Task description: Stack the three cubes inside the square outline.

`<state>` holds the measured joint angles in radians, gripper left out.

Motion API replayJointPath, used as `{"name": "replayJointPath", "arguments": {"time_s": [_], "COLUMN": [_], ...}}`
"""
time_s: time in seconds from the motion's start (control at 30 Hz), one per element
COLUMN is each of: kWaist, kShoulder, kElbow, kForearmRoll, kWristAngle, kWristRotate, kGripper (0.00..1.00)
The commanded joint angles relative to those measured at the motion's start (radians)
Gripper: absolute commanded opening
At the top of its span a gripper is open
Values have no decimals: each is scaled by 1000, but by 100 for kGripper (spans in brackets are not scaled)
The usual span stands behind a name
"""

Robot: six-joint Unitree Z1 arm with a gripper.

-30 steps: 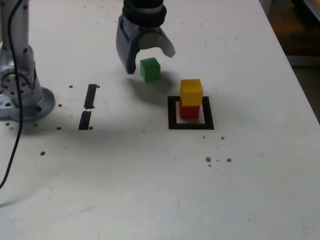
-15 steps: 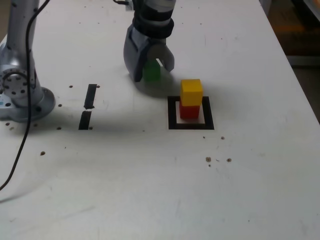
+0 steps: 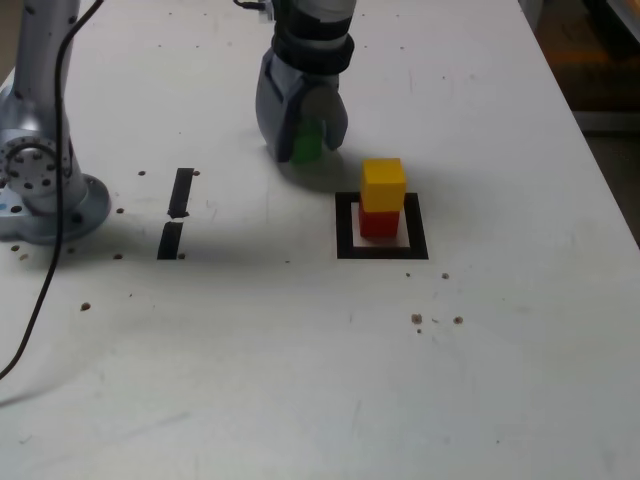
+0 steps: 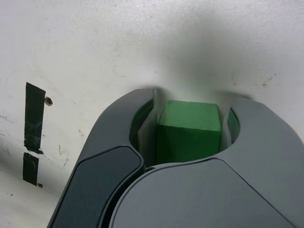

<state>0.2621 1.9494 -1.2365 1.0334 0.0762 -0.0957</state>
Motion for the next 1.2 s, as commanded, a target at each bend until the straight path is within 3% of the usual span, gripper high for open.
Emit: {"name": "replayJointPath", "arguments": {"time_s": [0.0,0.13,0.3,0.47,0.83,1.17], "kWaist": [2,-6,-88,-229,-335,-338], "kShoulder": [-27,-103,-198,-185,9,54], "kElbow": [-11,-45,-205,-428,-625,-636], "kForearmRoll": [9,83,308,483,514,515], "kWristAngle": [0,3,0,-17,-124,-126], "kWristRotate": [3,7,-9,-73,-117,-117], "kGripper": [14,11,7,2,1,2]}}
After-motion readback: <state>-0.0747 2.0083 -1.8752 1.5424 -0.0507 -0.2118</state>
